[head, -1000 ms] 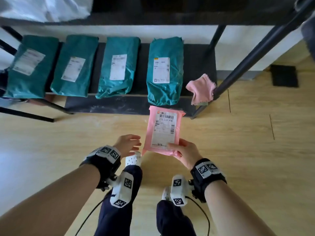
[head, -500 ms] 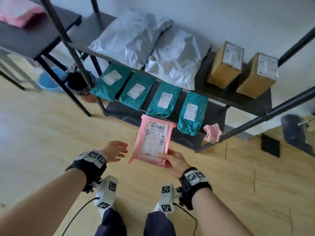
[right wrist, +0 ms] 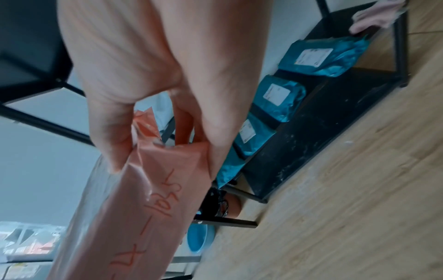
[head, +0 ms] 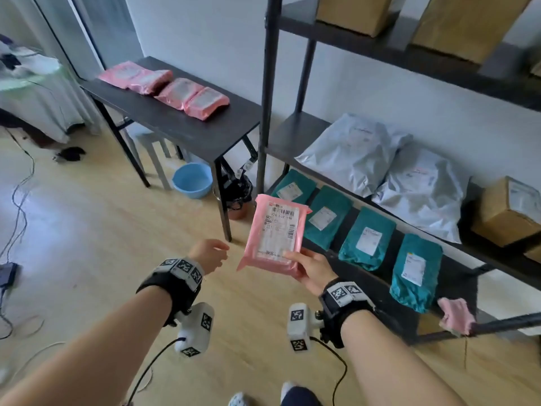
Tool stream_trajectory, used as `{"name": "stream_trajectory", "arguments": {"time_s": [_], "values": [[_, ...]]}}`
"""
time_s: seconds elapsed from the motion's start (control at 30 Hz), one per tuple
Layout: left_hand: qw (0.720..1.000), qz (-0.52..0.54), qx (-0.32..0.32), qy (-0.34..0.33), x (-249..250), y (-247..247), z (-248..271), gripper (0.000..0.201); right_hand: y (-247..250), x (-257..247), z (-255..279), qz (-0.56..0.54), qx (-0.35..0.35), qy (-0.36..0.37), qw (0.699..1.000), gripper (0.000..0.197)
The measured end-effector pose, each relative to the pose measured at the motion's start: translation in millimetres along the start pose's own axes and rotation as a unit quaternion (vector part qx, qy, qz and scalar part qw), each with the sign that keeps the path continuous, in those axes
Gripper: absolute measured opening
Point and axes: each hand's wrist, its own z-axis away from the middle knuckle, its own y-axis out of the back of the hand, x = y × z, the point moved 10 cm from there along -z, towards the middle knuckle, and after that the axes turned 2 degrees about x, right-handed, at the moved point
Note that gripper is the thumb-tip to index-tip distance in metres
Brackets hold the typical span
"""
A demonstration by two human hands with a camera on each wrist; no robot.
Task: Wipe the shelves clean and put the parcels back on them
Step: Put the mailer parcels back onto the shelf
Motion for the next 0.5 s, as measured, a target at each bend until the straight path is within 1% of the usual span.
{"name": "stream_trajectory", "arguments": {"time_s": [0.13, 0.23, 0.33, 0.5], "values": [[1.000, 0.019, 0.024, -0.008, 11.4, 52.8, -26.0, 0.021, -61.4, -18.2, -31.0, 0.031, -0.027, 0.010, 0.999, 0.018], [0.998, 0.025, 0.051, -0.017, 23.4, 94.0, -54.8, 0.022, -103.5, -33.6, -61.7, 0.033, -0.040, 0.013, 0.999, 0.029], [0.996, 0.035, 0.081, -0.027, 40.9, 135.8, -92.8, 0.021, -143.5, -49.0, -101.1, 0.037, -0.053, 0.012, 0.998, 0.033], [0.994, 0.037, 0.100, -0.024, 81.8, 188.4, -164.8, 0.016, -197.0, -80.4, -182.6, 0.057, -0.050, 0.012, 0.997, 0.036]]}}
